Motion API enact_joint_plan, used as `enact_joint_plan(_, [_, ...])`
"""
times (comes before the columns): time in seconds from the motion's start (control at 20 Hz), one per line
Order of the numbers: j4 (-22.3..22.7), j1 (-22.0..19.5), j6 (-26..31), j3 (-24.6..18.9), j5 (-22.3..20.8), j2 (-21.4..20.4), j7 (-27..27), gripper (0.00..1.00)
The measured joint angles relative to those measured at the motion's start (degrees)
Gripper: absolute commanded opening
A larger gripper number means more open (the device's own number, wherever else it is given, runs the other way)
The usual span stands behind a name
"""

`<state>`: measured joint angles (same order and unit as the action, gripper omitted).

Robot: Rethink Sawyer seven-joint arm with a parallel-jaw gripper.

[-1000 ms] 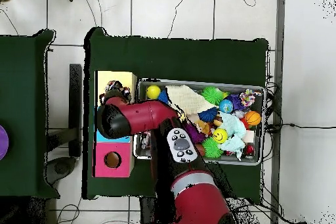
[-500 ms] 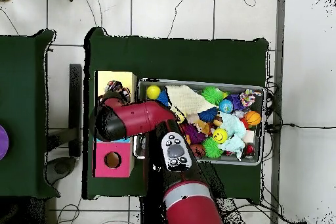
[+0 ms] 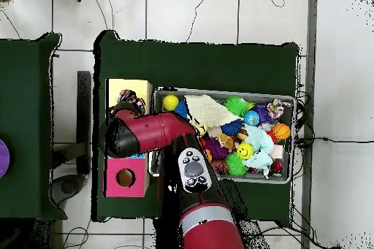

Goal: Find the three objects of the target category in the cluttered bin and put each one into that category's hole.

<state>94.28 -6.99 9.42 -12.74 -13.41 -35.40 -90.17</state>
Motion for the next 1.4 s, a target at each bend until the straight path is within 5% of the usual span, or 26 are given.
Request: enact_joint_plan(1.4, [0.0, 2.3, 0.8, 1.8, 0.0, -2.6, 0.0, 1.00])
